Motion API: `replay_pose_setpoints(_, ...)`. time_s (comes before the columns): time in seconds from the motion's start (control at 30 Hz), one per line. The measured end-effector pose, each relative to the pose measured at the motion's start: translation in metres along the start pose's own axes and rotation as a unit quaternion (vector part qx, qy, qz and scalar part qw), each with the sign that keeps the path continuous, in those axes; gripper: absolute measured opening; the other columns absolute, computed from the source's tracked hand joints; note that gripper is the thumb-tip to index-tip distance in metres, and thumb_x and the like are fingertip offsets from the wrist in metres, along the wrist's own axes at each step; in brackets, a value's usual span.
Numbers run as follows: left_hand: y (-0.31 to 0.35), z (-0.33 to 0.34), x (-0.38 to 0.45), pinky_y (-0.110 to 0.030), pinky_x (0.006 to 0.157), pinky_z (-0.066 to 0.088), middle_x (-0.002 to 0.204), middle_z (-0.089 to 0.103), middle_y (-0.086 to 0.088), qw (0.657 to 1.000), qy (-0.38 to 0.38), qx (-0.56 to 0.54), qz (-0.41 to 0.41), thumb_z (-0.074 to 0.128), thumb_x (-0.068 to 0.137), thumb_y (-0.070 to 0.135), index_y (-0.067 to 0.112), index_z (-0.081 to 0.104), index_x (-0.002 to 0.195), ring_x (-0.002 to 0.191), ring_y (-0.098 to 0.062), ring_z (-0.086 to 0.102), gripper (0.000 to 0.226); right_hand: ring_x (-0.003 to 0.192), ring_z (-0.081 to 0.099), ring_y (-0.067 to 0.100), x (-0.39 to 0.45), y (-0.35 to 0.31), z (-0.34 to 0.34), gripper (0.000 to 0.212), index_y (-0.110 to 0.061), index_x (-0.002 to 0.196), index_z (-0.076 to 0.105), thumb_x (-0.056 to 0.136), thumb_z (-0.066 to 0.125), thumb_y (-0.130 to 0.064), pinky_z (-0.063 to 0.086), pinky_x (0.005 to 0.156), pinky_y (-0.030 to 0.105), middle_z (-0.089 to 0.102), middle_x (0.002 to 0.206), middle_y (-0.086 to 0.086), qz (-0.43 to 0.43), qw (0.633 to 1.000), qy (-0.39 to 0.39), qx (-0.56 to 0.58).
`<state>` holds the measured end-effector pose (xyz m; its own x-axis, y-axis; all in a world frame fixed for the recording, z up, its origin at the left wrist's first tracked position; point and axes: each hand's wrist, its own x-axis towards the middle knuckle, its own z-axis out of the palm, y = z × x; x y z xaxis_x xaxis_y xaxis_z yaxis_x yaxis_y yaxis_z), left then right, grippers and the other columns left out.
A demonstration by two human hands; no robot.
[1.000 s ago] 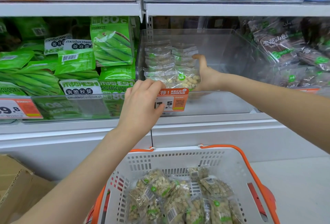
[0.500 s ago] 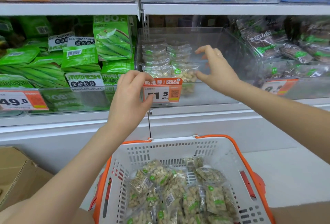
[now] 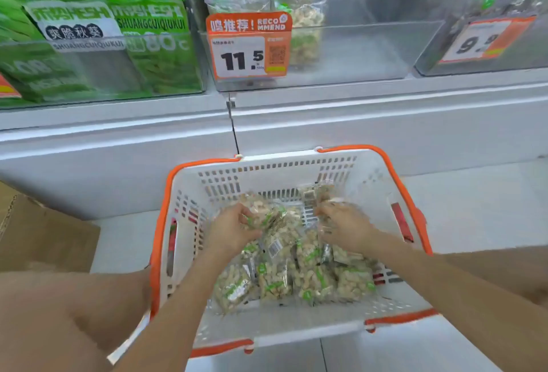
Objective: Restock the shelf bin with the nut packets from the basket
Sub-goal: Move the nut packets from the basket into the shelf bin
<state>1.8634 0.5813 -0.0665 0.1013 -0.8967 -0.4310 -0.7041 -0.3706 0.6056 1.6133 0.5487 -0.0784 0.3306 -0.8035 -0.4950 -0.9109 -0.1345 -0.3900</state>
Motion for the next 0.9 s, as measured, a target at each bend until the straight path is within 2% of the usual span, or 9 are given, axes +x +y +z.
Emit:
replay_pose_setpoints(0.1,-0.021,0.03,0.005,-0.026,0.072,0.047,0.106,0.057,-0.004,0.995,-0.055,-0.022,-0.077,0.078,0.075,0.025,0.007,0.054,0.118,0.091,-0.016,0.053,0.052,0.087,0.055,0.018,0.005,0.009,0.027,0.054,-0.025,0.132,0.039,0.086,0.067,-0.029,0.045,0.066,0.03,0.055,0.127,0.005,0.046,0.998,-0.04,0.026)
replay_pose_setpoints(0.17,-0.027,0.047,0.007,-0.026,0.08,0.048,0.124,0.053,-0.007,0.994,-0.069,-0.003,-0.089,0.076,0.077,0.024,0.009,0.047,0.129,0.103,-0.019,0.052,0.061,0.09,0.06,0.022,0.011,0.009,0.037,0.056,-0.022,0.132,0.037,0.086,0.069,-0.024,0.051,0.069,0.035,0.055,0.123,0.008,0.088,0.992,-0.032,0.081)
replay_pose_setpoints(0.3,-0.029,0.084,0.013,-0.032,0.107,0.038,0.149,0.03,-0.004,0.978,-0.082,0.173,0.079,0.069,0.081,0.021,0.016,0.029,0.144,0.133,-0.021,0.036,0.075,0.09,0.062,0.023,0.028,-0.003,0.053,0.048,-0.015,0.13,0.042,0.088,0.066,-0.015,0.053,0.071,0.033,0.059,0.118,0.012,0.141,0.971,-0.031,0.192)
replay_pose_setpoints(0.47,-0.034,0.129,0.018,-0.043,0.118,0.019,0.159,0.006,-0.003,0.993,-0.101,0.063,0.022,0.075,0.077,0.032,0.015,0.002,0.152,0.147,-0.024,0.007,0.106,0.094,0.06,0.011,0.035,-0.032,0.063,0.045,-0.011,0.129,0.054,0.086,0.06,0.003,0.051,0.072,0.015,0.062,0.118,0.004,0.16,0.893,-0.09,0.41)
replay_pose_setpoints(0.53,-0.04,0.131,0.021,-0.046,0.111,0.034,0.153,0.027,-0.006,1.0,-0.017,0.004,-0.011,0.074,0.078,0.022,0.013,0.018,0.149,0.14,-0.026,0.028,0.091,0.1,0.062,0.009,0.034,-0.042,0.065,0.05,-0.014,0.13,0.055,0.085,0.058,0.007,0.054,0.088,0.025,0.063,0.122,0.001,0.156,0.857,-0.105,0.479)
replay_pose_setpoints(0.6,-0.044,0.121,0.024,-0.042,0.096,0.048,0.13,0.052,-0.004,0.996,0.056,-0.058,-0.04,0.066,0.085,0.013,0.01,0.038,0.135,0.121,-0.024,0.053,0.058,0.109,0.062,0.013,0.032,-0.05,0.067,0.056,-0.021,0.134,0.053,0.086,0.049,0.007,0.049,0.1,0.037,0.058,0.133,-0.005,0.121,0.871,-0.135,0.457)
replay_pose_setpoints(0.67,-0.043,0.106,0.027,-0.034,0.08,0.055,0.111,0.059,0.001,0.987,0.071,-0.122,-0.071,0.061,0.088,0.011,0.01,0.044,0.123,0.098,-0.019,0.063,0.039,0.089,0.067,0.014,0.032,-0.054,0.069,0.053,-0.023,0.134,0.053,0.09,0.046,0.004,0.056,0.082,0.028,0.058,0.132,-0.007,0.092,0.891,-0.13,0.426)
replay_pose_setpoints(0.77,-0.04,0.09,0.03,-0.017,0.054,0.046,0.103,0.06,-0.001,0.983,0.028,-0.158,-0.086,0.061,0.089,0.01,0.011,0.044,0.12,0.067,-0.006,0.055,0.035,0.069,0.057,0.004,0.032,-0.044,0.065,0.042,-0.018,0.127,0.056,0.091,0.051,0.003,0.044,0.05,0.01,0.062,0.119,-0.001,0.114,0.928,0.07,0.348)
replay_pose_setpoints(0.9,-0.037,0.067,0.024,-0.031,0.088,0.048,0.13,0.049,0.003,0.949,-0.015,-0.289,-0.128,0.066,0.087,0.021,0.008,0.039,0.138,0.106,-0.017,0.057,0.058,0.082,0.056,0.022,0.016,0.009,0.052,0.035,-0.01,0.119,0.048,0.087,0.061,-0.004,0.045,0.064,0.031,0.055,0.109,0.007,0.216,0.899,0.328,0.196)
